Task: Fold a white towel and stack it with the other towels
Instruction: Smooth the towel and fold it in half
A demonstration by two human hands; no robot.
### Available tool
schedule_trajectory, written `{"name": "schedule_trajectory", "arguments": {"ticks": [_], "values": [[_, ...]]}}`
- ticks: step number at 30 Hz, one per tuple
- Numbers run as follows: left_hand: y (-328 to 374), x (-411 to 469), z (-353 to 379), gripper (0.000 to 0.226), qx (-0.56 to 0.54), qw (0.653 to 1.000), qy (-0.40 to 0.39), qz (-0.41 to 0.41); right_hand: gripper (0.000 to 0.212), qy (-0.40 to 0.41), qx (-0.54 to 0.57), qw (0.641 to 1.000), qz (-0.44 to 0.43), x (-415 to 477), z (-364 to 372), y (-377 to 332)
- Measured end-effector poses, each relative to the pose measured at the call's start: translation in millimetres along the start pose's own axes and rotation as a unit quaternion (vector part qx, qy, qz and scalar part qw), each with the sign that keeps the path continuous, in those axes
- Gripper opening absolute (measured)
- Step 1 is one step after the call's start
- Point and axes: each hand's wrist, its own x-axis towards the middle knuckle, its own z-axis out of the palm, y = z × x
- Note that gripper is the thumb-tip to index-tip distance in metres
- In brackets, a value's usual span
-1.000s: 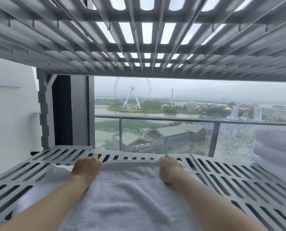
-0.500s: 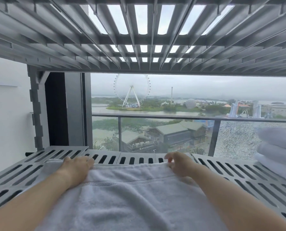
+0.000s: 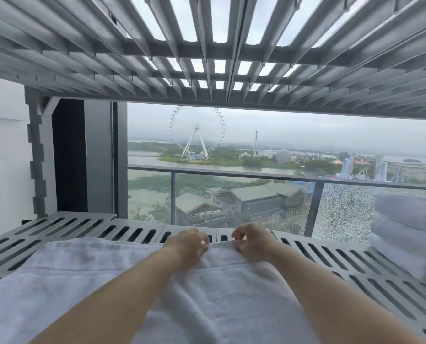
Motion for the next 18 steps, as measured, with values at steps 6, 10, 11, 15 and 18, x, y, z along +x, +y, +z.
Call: {"name": "schedule_trajectory", "arguments": {"ticks": [6, 10, 11, 15, 18], "values": [[-11.4, -5.4, -2.9, 0.029, 0.009, 0.998, 0.058, -0.028, 0.017, -0.03, -0.022, 0.999, 0.006, 6.3, -13.1, 17.3], [-19.9, -4.5, -13.8, 0.024, 0.001, 0.993, 0.114, -0.036, 0.014, -0.025, -0.003, 1.0, -0.012, 16.7, -23.1, 9.5], [-22.3, -4.0, -15.5, 0.023, 0.007, 0.993, 0.108, -0.049, 0.013, -0.024, 0.001, 1.0, -0.018, 18.1, -23.5, 7.3], [-26.5, -2.8, -1.3, 0.024, 0.039, 0.995, 0.047, -0.081, 0.006, -0.031, 0.006, 0.999, -0.006, 19.2, -6.4, 8.1], [-28.8, -0.9, 11.5, 0.021, 0.017, 0.994, 0.063, -0.082, 0.007, -0.003, 0.025, 1.0, 0.008, 19.9, 5.4, 15.7]]}}
